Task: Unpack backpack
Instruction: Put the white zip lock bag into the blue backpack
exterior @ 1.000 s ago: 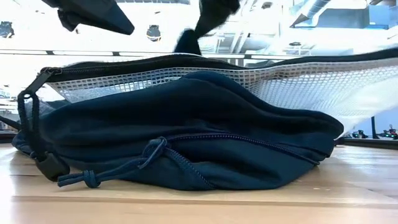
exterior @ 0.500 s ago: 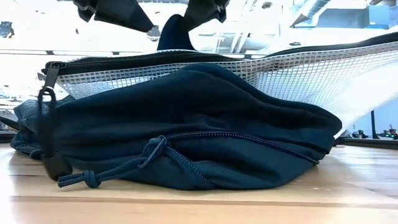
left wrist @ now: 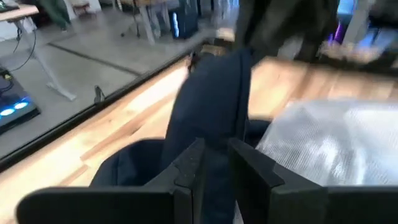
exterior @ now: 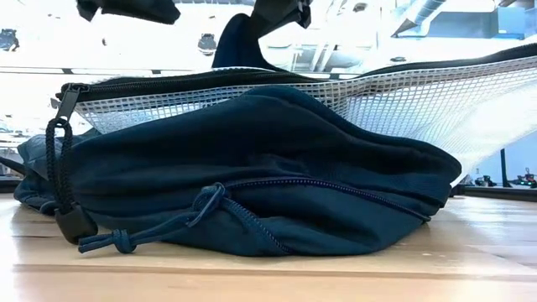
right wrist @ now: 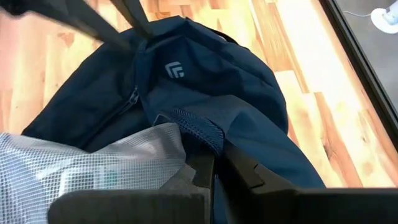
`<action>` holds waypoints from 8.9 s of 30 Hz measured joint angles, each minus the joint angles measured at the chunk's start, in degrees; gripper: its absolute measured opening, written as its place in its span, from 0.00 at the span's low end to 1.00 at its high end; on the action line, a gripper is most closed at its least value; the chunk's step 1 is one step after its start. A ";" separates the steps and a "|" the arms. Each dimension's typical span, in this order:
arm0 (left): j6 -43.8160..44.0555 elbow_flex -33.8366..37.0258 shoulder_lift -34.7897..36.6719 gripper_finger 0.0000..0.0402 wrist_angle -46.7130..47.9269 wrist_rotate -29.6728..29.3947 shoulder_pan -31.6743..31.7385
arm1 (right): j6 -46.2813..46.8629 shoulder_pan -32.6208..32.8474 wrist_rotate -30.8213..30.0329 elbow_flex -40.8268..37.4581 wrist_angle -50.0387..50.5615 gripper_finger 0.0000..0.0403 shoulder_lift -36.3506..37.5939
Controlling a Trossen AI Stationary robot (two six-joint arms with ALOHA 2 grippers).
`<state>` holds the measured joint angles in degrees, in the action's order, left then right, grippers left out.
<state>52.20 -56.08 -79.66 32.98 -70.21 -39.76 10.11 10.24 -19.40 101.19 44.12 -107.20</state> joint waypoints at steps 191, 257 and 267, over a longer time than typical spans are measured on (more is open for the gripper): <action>-21.01 1.17 15.79 0.00 -11.16 29.03 12.08 | -7.00 10.35 22.70 -19.68 -37.64 0.00 -8.45; -21.48 1.14 15.83 0.00 -16.54 33.96 6.31 | -8.46 -0.19 17.65 -19.54 -36.59 0.00 -6.59; -19.25 1.17 15.81 0.00 -17.43 33.86 6.12 | -11.85 -4.64 10.54 -19.56 -51.22 0.00 -14.92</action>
<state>32.95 -54.92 -63.86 15.55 -36.35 -33.64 -1.74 5.60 -8.86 81.62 -7.10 -122.12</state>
